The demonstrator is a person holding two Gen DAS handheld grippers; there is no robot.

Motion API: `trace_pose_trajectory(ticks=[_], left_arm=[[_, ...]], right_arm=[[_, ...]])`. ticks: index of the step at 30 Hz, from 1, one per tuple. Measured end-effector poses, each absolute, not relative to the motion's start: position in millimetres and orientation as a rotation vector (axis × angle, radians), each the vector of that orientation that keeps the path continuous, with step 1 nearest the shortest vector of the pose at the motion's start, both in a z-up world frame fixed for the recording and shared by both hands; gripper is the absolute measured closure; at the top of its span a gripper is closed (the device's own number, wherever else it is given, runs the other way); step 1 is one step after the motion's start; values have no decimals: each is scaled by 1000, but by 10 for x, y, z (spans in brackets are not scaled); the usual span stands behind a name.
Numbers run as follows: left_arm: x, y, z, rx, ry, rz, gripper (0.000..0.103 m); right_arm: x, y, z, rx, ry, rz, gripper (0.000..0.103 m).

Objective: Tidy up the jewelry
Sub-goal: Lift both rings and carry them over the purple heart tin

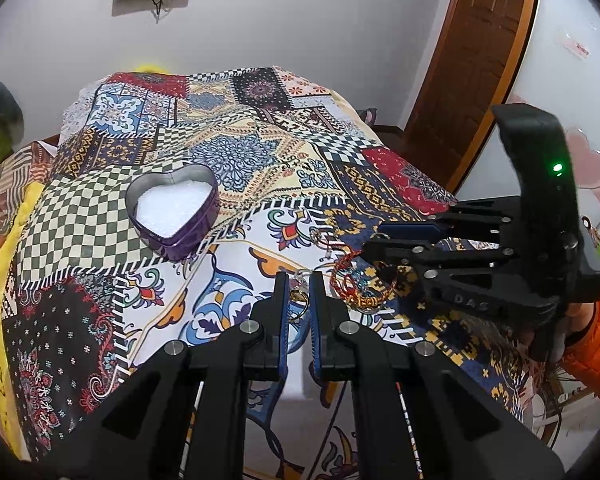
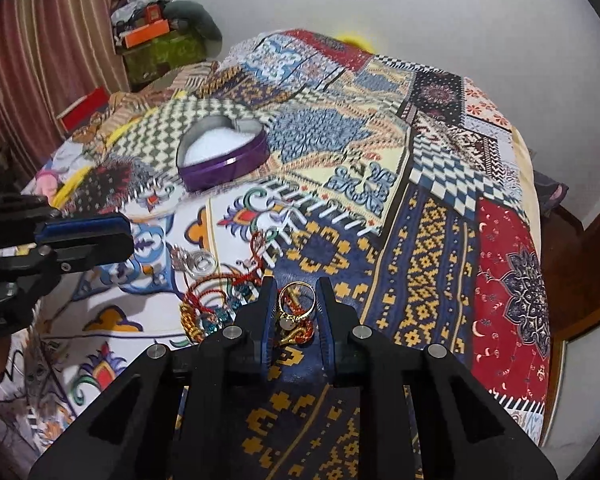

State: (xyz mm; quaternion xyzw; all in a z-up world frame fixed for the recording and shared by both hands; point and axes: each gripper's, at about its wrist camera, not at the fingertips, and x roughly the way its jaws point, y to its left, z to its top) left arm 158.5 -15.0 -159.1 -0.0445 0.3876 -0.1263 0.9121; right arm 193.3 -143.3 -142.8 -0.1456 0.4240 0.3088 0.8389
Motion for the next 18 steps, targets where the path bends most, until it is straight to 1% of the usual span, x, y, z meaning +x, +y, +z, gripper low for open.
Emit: trace_pose_trajectory(ticks=[10,18], left_arm=[[1609,29,-1308,-83,711,-205,95],[1701,208,-1077,-60,631,-151,95]], right_arm=[[1913,-1386,-972,-234,792,665,85],[2064,-1243,-794,-189,747,680,85]])
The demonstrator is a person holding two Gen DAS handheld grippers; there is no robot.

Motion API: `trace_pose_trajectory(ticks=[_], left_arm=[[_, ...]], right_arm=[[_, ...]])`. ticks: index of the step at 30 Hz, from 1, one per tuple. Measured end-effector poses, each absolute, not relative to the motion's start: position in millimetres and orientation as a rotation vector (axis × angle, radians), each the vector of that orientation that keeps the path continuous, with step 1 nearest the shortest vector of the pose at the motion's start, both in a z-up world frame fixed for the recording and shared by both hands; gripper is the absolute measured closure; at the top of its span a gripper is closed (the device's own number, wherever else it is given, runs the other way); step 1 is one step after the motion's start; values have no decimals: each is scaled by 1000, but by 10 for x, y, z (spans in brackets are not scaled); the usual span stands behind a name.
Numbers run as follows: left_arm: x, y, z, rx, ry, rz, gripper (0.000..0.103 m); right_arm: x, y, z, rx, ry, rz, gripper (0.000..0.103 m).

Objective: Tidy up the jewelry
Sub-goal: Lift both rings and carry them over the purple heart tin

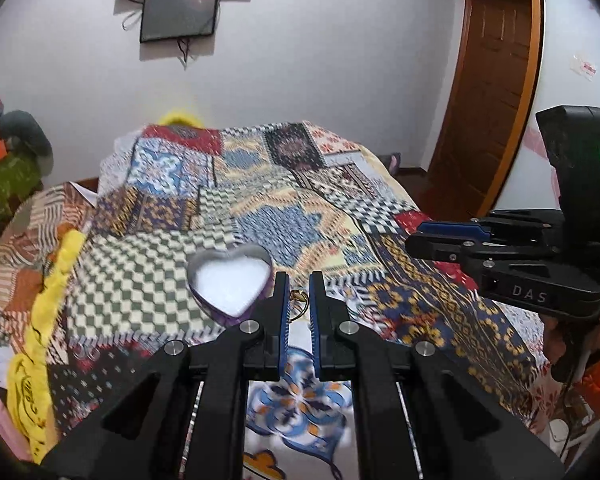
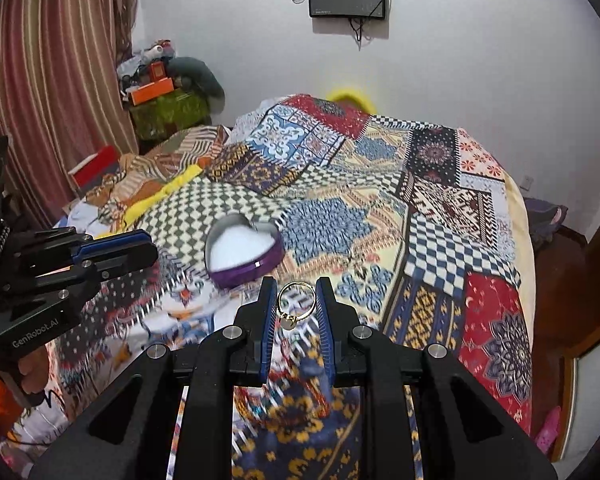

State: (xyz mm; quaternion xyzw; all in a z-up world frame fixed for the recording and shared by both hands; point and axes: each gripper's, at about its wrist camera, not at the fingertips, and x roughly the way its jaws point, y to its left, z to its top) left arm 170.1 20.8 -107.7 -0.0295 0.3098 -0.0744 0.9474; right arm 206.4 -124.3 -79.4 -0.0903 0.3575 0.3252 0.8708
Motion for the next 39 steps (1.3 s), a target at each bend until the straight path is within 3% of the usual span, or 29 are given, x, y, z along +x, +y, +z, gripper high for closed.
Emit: trace_pose_trajectory(ticks=[12,29,34,39], left_arm=[[2214,535,-1128,-53,642,-108,95],[2948,840,-1803,-137,879,-187,95],[2935,864,-1834,-125,896,-203,82],[2856,980,-1745,-127,868,-141,81]], right_arm=[[2476,-855,-796,-144,773,734,85],[2916,-442,-1152,-175,902,755,85],[2932,-439,-1192,-179,916,752,85],[2921,-361,-1205,-200,925,768,85]])
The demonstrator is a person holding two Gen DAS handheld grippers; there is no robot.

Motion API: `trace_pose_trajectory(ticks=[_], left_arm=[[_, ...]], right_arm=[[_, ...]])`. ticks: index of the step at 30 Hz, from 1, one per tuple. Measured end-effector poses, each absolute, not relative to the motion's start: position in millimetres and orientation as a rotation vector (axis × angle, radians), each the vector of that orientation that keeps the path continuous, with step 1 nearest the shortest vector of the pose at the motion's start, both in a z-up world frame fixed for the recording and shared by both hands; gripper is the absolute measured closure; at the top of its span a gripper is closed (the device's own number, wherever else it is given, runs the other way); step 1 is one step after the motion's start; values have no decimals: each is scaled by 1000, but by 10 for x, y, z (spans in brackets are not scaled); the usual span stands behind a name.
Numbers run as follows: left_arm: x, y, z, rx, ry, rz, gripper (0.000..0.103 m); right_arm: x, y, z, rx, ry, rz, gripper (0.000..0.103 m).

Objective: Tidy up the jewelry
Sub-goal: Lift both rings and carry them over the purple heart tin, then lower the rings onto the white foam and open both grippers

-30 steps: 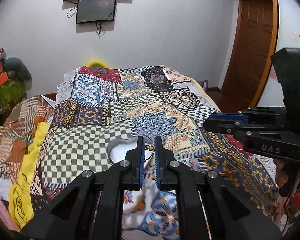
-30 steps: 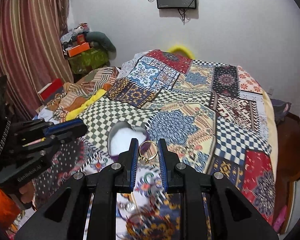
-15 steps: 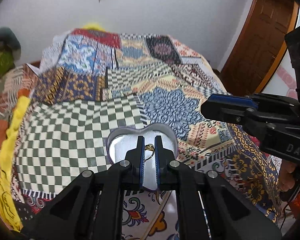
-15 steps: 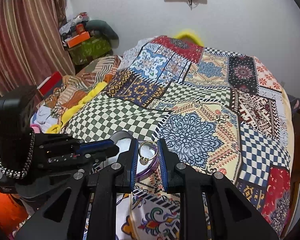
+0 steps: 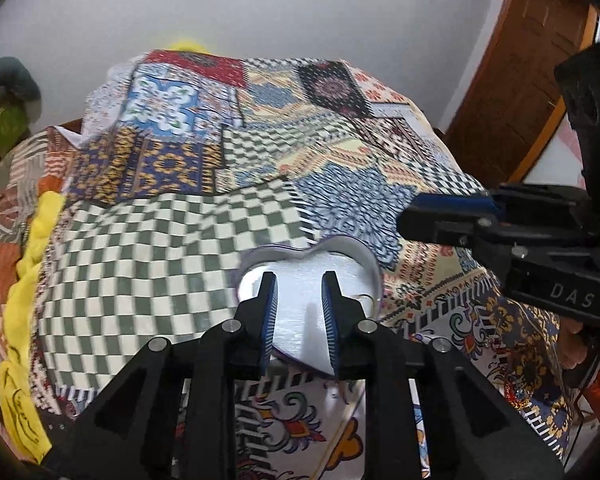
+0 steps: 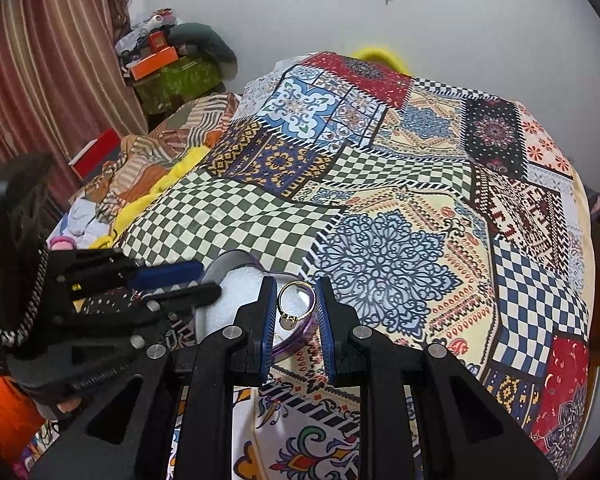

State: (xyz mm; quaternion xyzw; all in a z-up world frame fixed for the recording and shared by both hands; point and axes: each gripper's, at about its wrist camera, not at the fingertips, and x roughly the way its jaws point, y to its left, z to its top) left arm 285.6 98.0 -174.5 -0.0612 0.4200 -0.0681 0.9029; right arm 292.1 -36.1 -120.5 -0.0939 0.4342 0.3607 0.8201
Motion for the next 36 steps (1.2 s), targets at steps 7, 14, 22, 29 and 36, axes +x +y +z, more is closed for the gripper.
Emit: trace_pose_trajectory(ticks=[7,14,22,29,36], left_arm=[[2686,1187,-1593,-100,823,-57,73],[2604,1355,-1610,-103,824,-13,68],[2583,1354,-1672,-91,847,-21,68],[2543,1255,-1665,-82,861,-46,68],[2476,1064,-1620,-69,866,-73,68]], right_arm=[[2893,-134,-1344,-256,976,808,85],[2866,74,-1528,-299,1046,834,85],[2868,133,-1541,-313,1092,834,82],[2812,-12,-1374,-315,1050,808,81],[2672,-341,-1166,-321,985,761,65]])
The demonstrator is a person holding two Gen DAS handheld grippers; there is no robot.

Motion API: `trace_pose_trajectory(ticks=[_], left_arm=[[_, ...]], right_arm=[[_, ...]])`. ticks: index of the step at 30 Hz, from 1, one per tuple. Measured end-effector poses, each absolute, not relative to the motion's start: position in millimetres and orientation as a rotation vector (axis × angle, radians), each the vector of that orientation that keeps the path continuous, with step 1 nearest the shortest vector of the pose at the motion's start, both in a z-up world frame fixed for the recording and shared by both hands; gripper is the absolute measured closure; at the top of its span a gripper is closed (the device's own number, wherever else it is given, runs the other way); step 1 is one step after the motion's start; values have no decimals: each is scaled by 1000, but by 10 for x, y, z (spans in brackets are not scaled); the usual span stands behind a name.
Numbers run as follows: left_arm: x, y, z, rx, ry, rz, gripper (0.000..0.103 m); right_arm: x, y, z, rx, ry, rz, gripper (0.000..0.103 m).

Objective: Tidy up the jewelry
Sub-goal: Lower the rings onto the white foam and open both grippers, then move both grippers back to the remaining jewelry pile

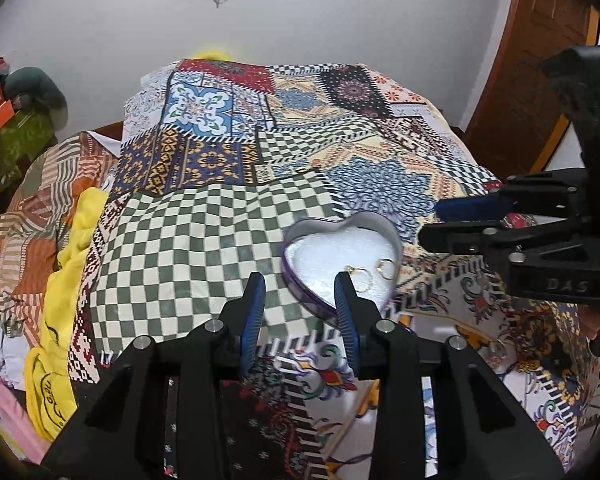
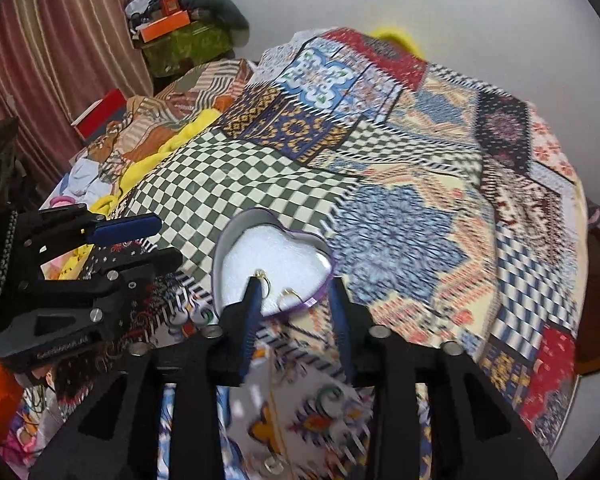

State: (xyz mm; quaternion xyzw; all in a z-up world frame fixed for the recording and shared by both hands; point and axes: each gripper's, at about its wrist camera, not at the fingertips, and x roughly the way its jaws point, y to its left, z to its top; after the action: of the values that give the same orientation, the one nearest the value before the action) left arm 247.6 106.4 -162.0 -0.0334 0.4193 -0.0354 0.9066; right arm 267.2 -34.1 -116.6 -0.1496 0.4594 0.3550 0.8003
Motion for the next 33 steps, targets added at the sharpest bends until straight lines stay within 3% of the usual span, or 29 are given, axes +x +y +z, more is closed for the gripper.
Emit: trace_pose_trajectory(ticks=[18,33], left_arm=[[2268,402,-1514,-10,900,-152,61],[2065,-155,-1783,13,977,-265,61]], right_arm=[[2376,-1341,-932,-255,917,642,64],[1996,-1657,-1200,-253,930,632,64]])
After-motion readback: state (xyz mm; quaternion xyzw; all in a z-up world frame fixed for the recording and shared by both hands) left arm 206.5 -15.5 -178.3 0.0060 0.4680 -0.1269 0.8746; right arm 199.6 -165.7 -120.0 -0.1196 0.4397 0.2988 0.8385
